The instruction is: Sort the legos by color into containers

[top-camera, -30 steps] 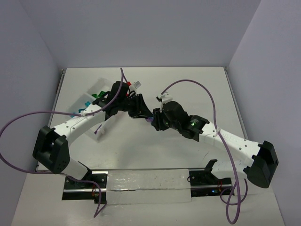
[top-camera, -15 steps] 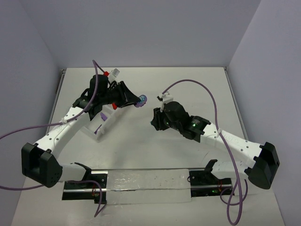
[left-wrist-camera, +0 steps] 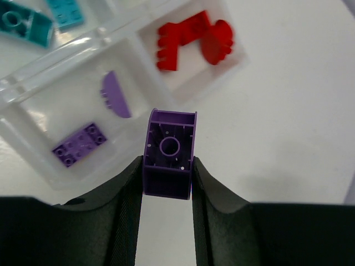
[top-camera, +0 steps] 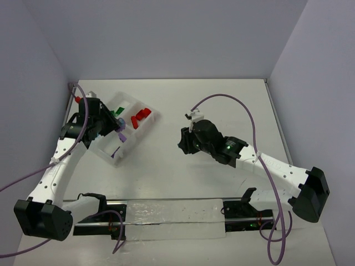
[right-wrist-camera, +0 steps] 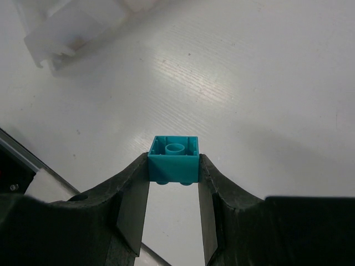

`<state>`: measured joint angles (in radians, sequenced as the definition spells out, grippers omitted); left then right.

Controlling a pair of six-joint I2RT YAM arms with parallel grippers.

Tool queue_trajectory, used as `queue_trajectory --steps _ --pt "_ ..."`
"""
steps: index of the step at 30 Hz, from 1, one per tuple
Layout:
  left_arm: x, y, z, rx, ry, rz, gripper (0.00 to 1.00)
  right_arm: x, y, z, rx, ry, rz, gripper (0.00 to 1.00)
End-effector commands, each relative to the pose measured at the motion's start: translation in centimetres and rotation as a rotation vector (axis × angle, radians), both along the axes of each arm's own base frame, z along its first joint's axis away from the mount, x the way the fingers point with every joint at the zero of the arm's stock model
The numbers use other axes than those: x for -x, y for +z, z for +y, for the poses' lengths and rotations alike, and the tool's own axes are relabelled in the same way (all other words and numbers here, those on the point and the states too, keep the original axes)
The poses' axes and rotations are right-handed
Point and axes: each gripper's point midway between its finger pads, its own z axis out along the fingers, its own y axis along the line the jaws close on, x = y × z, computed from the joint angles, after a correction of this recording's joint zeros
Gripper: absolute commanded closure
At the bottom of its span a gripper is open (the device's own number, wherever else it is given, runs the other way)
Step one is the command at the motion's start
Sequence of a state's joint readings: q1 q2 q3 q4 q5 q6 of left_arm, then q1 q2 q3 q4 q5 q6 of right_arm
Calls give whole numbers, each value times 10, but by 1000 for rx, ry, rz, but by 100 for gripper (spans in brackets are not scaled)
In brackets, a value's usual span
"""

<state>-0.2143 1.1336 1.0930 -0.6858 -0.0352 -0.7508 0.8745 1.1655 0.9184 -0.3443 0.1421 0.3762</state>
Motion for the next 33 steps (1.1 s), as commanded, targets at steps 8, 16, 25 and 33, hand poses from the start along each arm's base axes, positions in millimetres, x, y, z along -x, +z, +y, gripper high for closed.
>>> queue_trajectory --steps 8,16,25,33 --pt "3 -59 44 -126 134 118 100 -3 16 3 -25 1 -37 100" --pt "-4 -49 37 -117 88 93 19 -6 26 12 -44 14 -43 100" --pt "1 56 -35 96 -321 -277 23 -3 42 39 -110 97 -11 100" --pt "30 70 -64 109 -606 -443 17 11 46 71 -164 161 292 100"
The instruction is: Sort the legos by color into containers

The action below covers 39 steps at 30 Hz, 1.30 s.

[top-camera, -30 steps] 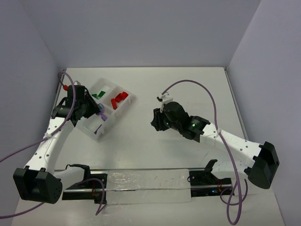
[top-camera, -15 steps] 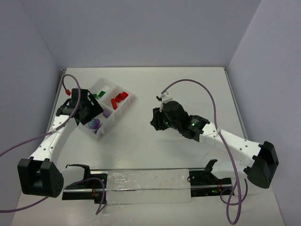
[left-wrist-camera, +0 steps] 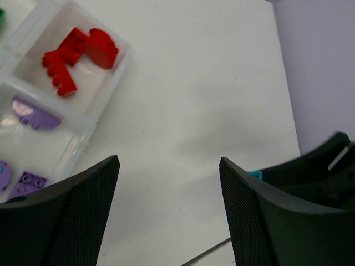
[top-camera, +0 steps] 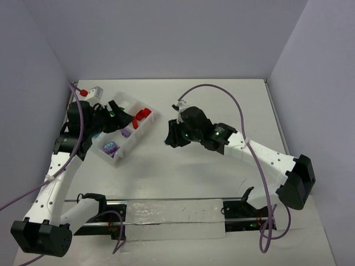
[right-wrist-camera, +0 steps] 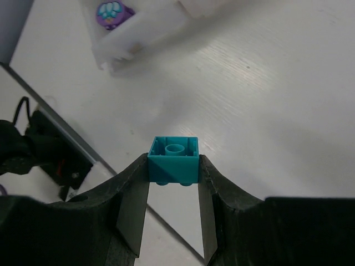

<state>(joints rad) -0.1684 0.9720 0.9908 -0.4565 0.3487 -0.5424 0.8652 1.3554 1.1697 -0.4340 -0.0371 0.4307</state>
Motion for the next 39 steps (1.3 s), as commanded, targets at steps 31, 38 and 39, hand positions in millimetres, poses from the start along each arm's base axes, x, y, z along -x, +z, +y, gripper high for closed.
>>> queue_trajectory --steps 31,38,39 --pt "98 2 -70 63 -683 -370 11 35 44 66 -543 238 795 100" --pt "95 -10 -76 49 -688 -326 16 31 57 71 -578 254 787 100" --pt "95 -10 -76 48 -685 -325 16 31 57 72 -579 255 787 100"
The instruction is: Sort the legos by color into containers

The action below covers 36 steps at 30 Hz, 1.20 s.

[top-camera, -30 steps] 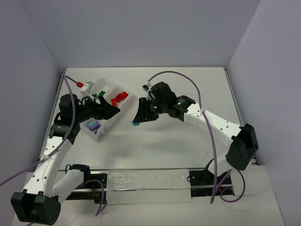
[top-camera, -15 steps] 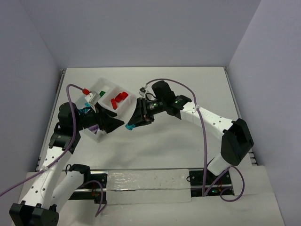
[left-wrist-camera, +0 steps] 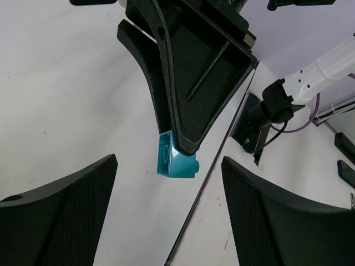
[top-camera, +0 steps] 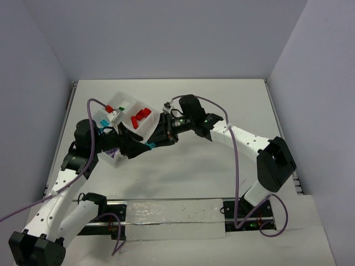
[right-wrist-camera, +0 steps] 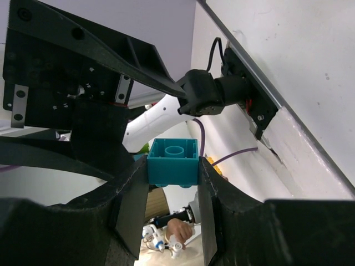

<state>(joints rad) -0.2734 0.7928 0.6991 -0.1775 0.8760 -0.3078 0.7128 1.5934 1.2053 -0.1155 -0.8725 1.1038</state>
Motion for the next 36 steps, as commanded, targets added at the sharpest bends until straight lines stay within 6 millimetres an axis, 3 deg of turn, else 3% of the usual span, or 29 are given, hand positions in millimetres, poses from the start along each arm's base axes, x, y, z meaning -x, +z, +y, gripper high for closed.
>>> queue_trajectory --steps 1,21,28,32,36 --pt "-2 2 -4 -12 -13 -37 18 -4 19 5 -69 16 -25 100" --pt "-2 9 -23 -19 -21 -39 45 -1 16 5 -94 17 3 100" --pt "-4 23 -20 -7 9 -66 46 1 10 3 -85 19 9 100" --pt "-5 27 -20 -4 15 -73 65 1 8 2 -80 18 8 100" --pt "-5 24 -20 -15 7 -62 96 1 6 1 -79 14 15 100"
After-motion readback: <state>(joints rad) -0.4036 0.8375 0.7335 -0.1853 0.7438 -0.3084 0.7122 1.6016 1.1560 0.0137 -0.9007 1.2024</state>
